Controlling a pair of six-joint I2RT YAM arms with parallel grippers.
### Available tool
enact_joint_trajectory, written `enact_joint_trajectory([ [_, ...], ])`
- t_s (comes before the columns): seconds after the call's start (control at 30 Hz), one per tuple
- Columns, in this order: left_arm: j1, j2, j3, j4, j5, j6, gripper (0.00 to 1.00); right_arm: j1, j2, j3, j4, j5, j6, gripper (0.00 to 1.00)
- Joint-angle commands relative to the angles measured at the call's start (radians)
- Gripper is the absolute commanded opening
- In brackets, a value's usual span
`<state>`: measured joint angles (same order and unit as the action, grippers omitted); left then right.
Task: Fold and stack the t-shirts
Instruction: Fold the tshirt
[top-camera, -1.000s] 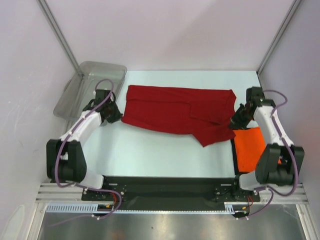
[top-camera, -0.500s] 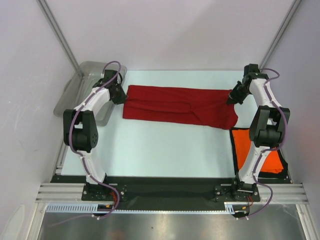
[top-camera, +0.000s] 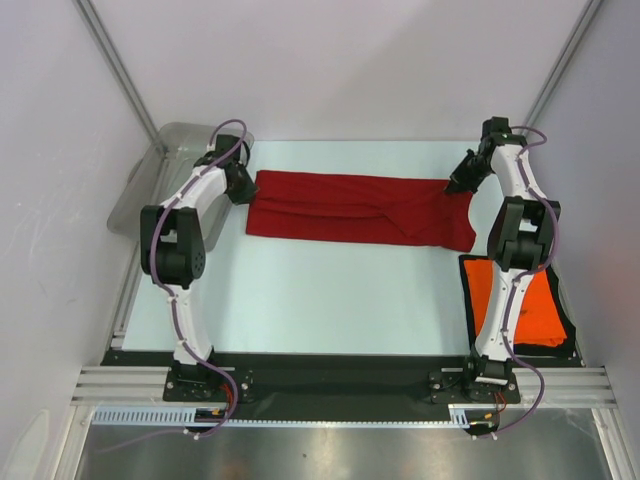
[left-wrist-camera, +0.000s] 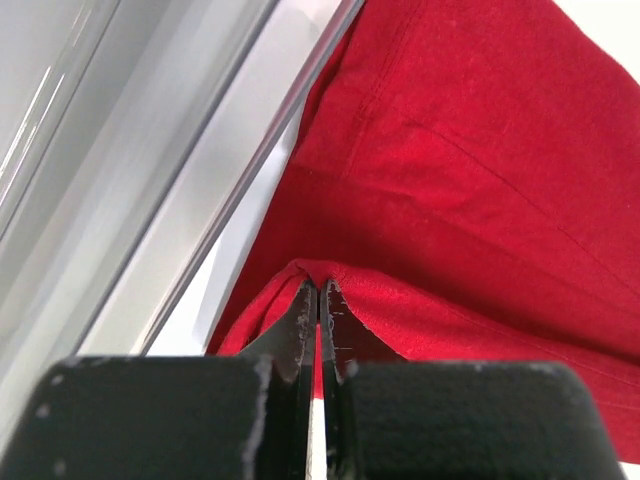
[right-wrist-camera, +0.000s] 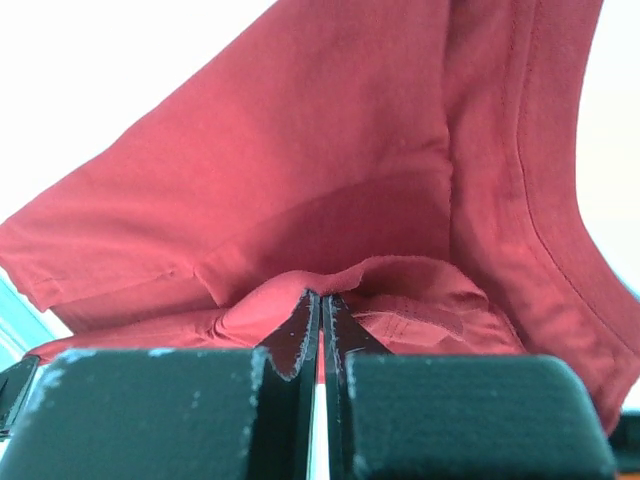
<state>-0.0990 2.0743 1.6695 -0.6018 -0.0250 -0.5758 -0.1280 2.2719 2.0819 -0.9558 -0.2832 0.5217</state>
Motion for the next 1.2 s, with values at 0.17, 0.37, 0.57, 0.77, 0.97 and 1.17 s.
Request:
enact_joint_trajectory([
  [0.17, 0.004, 0.059, 0.102, -0.029, -0.026, -0.029, 0.0, -0.01, 0.081, 0.158, -0.066, -0.02, -0.028, 0.0],
  [0.37, 0.004, 0.089, 0.13, -0.044, -0.05, -0.03, 0.0, -0.027, 0.112, 0.17, -0.052, -0.059, -0.046, 0.01],
  [0.57, 0.002, 0.124, 0.174, -0.052, -0.059, -0.013, 0.18, -0.039, 0.164, 0.214, -0.058, -0.071, -0.052, 0.05],
  [0.77, -0.013, 0.115, 0.23, -0.062, -0.062, 0.069, 0.36, -0.082, 0.256, 0.364, -0.073, -0.045, -0.095, 0.42],
  [0.97, -0.143, -0.135, -0.003, 0.026, -0.125, 0.171, 0.46, -0.082, 0.144, 0.321, -0.034, 0.059, -0.147, 0.63],
  [1.17, -0.209, -0.261, -0.165, 0.114, 0.017, 0.22, 0.49, 0.068, -0.096, 0.054, 0.069, 0.05, -0.121, 0.68],
])
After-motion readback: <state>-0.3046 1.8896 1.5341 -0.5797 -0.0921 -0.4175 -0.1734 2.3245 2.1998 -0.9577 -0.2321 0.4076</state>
